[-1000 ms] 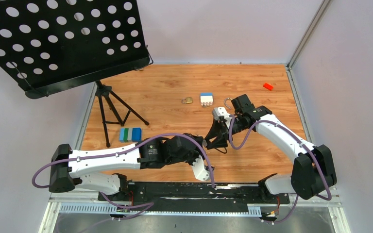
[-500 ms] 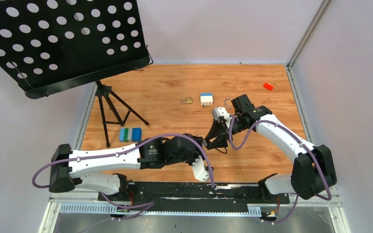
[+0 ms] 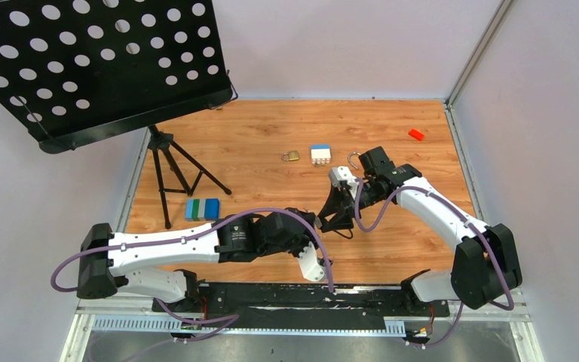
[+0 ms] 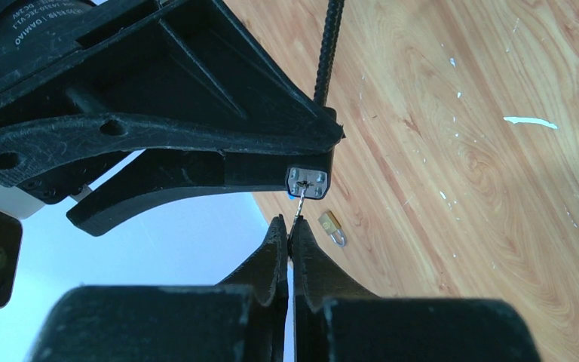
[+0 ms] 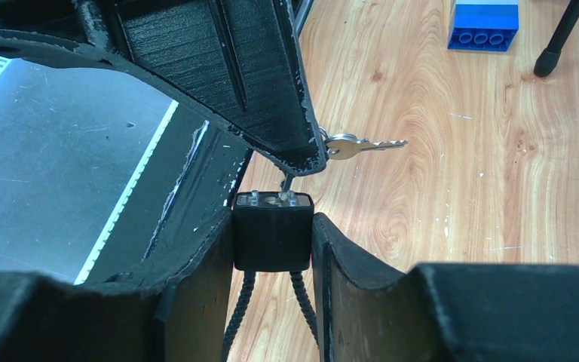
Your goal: Unlock with the key
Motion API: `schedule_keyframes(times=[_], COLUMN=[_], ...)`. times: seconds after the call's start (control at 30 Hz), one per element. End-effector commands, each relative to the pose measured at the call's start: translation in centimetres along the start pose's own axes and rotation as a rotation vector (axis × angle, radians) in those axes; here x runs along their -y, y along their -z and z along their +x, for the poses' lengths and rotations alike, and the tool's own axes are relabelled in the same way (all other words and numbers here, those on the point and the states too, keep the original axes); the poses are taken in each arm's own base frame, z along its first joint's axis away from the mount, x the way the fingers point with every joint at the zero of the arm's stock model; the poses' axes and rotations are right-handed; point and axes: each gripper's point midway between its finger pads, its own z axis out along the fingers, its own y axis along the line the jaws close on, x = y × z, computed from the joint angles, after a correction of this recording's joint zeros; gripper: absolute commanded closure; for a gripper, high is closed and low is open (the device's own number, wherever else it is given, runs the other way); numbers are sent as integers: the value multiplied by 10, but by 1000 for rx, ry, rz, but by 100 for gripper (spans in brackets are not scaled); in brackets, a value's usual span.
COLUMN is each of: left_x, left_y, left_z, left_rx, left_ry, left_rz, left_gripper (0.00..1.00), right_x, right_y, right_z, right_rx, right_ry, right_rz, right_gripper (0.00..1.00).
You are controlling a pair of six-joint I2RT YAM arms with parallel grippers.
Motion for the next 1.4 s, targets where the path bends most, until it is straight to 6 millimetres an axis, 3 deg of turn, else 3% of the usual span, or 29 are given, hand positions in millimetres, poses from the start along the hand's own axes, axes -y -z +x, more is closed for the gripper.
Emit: schedule_keyframes(times=[0.0,0.83,1.37], left_x=[-11,-11,-1], left_y=[-2,0,-6], left_z=[-4,-5,-18], left_rx=[15,22,81], left_ry=[4,0,25], left_rz=[-21,-25,67], left_gripper=[100,100,100], right_x=[1,14,14], right_y=[0,8,5], right_z=[-28,-37,-34], right_rx=[75,188,149], right_ry=[65,-82,-87], right_rz=[-34,-58,-47], right_gripper=[100,100,100])
